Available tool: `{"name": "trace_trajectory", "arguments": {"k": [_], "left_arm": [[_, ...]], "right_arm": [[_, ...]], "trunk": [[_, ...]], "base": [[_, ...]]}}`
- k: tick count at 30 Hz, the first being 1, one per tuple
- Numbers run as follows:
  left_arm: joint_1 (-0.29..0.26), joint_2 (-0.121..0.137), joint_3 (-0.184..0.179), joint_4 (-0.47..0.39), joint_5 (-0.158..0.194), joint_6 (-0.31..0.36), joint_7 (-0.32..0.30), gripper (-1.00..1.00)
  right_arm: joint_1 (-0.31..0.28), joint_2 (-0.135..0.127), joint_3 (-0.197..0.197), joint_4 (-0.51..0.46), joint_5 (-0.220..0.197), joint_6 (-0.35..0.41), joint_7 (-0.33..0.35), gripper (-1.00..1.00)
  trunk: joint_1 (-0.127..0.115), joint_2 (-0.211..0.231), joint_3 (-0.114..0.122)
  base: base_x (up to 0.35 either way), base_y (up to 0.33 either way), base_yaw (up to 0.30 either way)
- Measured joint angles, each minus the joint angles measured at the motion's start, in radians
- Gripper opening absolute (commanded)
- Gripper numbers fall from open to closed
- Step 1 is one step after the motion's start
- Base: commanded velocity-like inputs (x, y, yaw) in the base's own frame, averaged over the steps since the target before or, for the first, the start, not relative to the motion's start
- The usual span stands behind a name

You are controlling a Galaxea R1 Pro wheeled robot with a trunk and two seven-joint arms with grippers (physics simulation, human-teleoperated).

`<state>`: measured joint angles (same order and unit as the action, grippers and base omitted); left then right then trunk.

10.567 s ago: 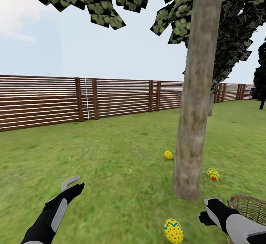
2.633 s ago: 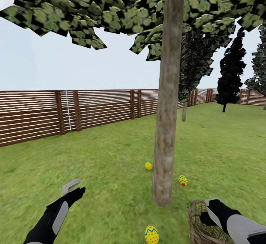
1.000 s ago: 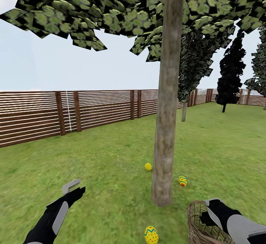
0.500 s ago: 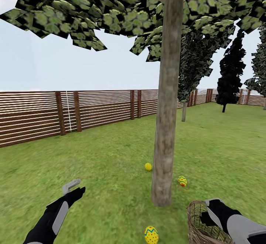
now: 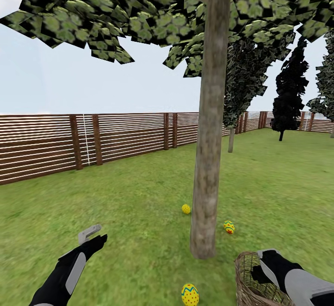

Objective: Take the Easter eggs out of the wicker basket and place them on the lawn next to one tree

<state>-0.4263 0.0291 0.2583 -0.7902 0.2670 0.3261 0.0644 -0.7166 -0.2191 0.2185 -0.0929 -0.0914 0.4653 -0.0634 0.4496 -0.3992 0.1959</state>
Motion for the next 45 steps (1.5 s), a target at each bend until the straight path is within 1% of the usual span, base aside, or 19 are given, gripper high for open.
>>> {"name": "trace_trajectory", "arguments": {"k": [12,31,39,45], "left_arm": [[0.000,0.000,0.000,0.000,0.000,0.000,0.000,1.00],[0.000,0.000,0.000,0.000,0.000,0.000,-0.001,1.00],[0.000,-0.009,-0.001,0.000,0.000,0.000,-0.001,1.00],[0.000,-0.011,0.000,0.000,0.000,0.000,-0.001,1.00]], "right_arm": [[0.000,0.000,0.000,0.000,0.000,0.000,0.002,1.00],[0.000,0.003,0.000,0.000,0.000,0.002,0.003,1.00],[0.000,0.003,0.001,0.000,0.001,0.001,0.003,1.00],[0.000,0.005,0.001,0.000,0.001,0.001,0.003,1.00]], "trunk": [[0.000,0.000,-0.002],[0.000,0.000,-0.032],[0.000,0.000,-0.045],[0.000,0.000,-0.055]], "base": [[0.000,0.000,0.000],[0.000,0.000,0.000],[0.000,0.000,0.000],[0.000,0.000,0.000]]}}
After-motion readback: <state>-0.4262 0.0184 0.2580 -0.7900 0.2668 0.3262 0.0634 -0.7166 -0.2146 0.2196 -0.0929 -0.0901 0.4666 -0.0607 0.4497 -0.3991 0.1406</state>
